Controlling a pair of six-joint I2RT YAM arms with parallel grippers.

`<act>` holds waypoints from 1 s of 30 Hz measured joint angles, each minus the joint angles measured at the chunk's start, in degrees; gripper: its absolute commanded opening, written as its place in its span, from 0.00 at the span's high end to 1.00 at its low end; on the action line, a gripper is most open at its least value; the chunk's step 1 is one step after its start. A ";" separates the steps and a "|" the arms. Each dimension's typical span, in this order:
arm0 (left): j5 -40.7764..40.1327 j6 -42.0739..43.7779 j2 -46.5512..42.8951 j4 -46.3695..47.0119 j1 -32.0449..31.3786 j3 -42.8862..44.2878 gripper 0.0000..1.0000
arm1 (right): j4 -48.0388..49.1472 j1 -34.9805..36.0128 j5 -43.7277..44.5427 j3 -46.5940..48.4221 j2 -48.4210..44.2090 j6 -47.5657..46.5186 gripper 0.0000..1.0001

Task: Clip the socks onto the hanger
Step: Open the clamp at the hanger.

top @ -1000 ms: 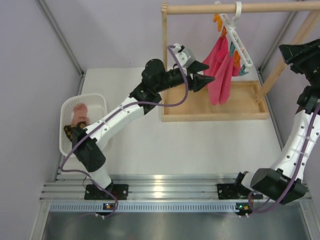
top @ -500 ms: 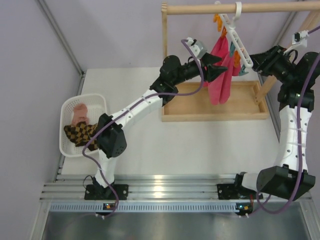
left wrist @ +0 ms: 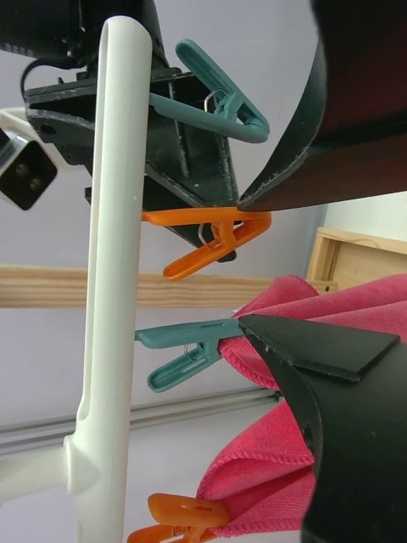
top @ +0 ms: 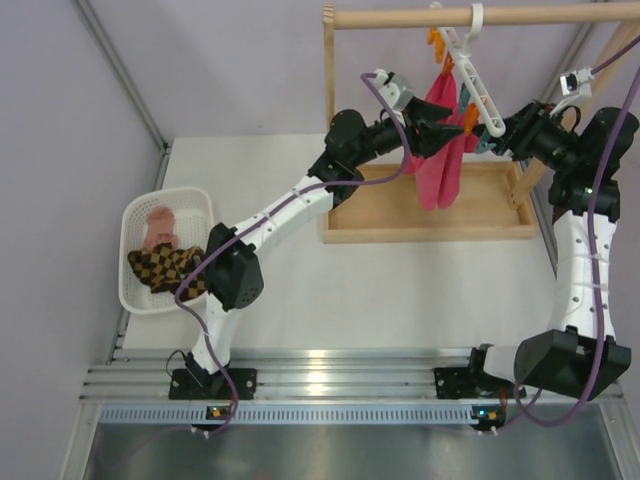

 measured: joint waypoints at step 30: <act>2.95 -7.48 6.25 3.93 -0.33 6.60 0.74 | 1.05 -0.22 -8.11 -1.29 0.00 -4.35 0.39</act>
